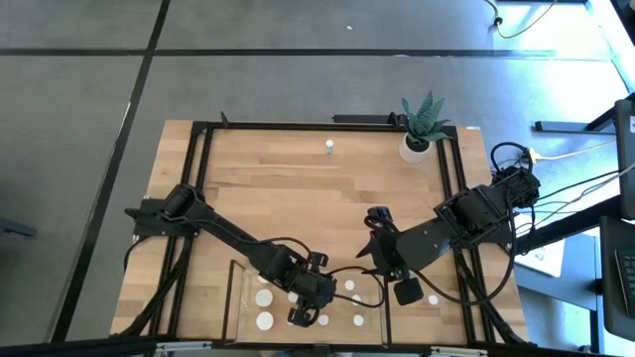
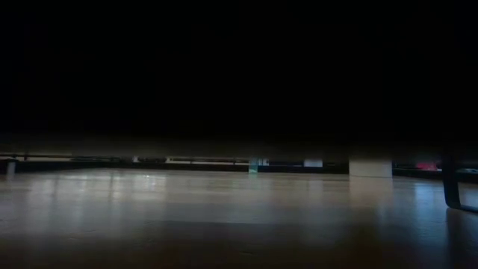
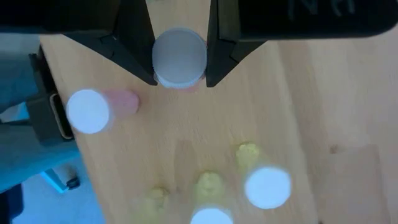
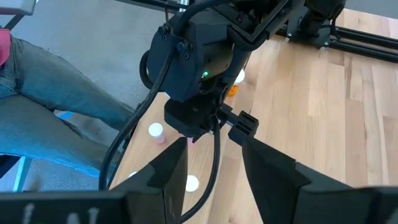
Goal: Pick and place medicine bottles onto shelf by color
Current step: Put the left pink pill bottle on the shelf aligned with the other pink pill bottle
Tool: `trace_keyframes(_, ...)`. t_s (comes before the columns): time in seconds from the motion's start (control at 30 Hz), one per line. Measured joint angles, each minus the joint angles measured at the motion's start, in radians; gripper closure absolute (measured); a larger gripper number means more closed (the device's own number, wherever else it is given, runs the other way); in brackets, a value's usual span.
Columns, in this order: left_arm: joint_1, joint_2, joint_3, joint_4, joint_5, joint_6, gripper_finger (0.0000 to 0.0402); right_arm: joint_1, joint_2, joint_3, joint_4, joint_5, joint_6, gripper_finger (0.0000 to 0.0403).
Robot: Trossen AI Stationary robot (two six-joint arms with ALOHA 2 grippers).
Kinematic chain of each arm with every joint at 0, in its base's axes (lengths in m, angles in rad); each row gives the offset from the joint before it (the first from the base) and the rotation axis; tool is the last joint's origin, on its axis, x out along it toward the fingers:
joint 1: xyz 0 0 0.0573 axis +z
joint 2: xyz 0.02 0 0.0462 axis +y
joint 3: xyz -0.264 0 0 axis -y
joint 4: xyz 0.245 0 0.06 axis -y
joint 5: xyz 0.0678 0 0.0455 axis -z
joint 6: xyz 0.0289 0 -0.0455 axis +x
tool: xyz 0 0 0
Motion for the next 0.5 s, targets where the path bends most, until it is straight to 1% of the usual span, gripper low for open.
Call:
trace_keyframes(0.17,-0.001,0.019,0.0,0.024,0.032,0.001,0.0305,0.0,0.0,0.0,0.0,0.0,0.0,0.0247)
trace_keyframes(0.5,-0.001,0.028,0.0,0.021,0.037,0.0,0.0303,0.0,0.0,0.0,0.01,0.0,0.0,0.0247)
